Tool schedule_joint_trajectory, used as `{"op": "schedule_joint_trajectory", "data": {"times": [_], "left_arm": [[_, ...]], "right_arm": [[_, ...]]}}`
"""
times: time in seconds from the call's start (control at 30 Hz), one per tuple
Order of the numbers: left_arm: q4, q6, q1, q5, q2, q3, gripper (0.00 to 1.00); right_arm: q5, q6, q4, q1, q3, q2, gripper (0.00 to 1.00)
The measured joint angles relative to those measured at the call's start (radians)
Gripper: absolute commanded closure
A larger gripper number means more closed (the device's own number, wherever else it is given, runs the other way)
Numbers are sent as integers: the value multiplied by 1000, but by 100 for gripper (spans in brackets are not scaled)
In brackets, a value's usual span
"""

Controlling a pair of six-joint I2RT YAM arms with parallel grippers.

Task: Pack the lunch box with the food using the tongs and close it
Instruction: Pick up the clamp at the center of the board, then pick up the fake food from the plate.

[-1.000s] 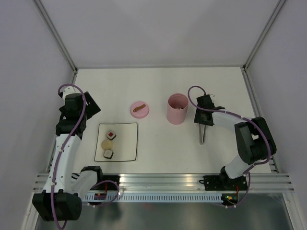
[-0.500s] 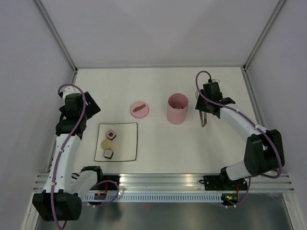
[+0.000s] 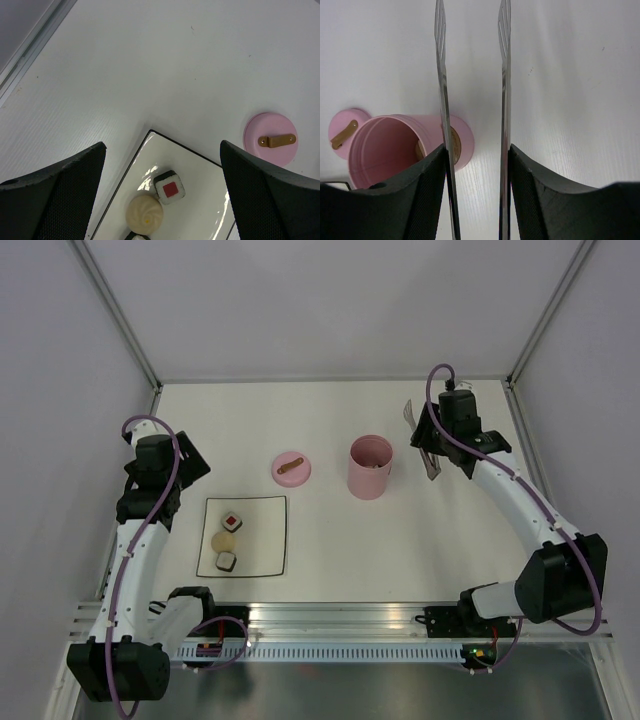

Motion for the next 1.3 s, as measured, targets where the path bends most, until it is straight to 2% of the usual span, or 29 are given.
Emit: {"op": "schedule_joint_trajectory", "data": {"times": [0.37, 0.77, 1.13, 1.3], "left_arm": [[0, 0, 0, 0, -2, 0, 0], [0, 0, 0, 0, -10, 0, 0], [0, 0, 0, 5, -11, 0, 0], [5, 6, 0, 71, -21, 0, 0]], "right_arm": [[-98, -3, -27, 0, 87, -20, 41], [-363, 24, 13, 13, 149, -11, 40], [-424, 21, 45, 200, 245, 80, 41], [-425, -7, 69, 306, 264, 149, 41]]}}
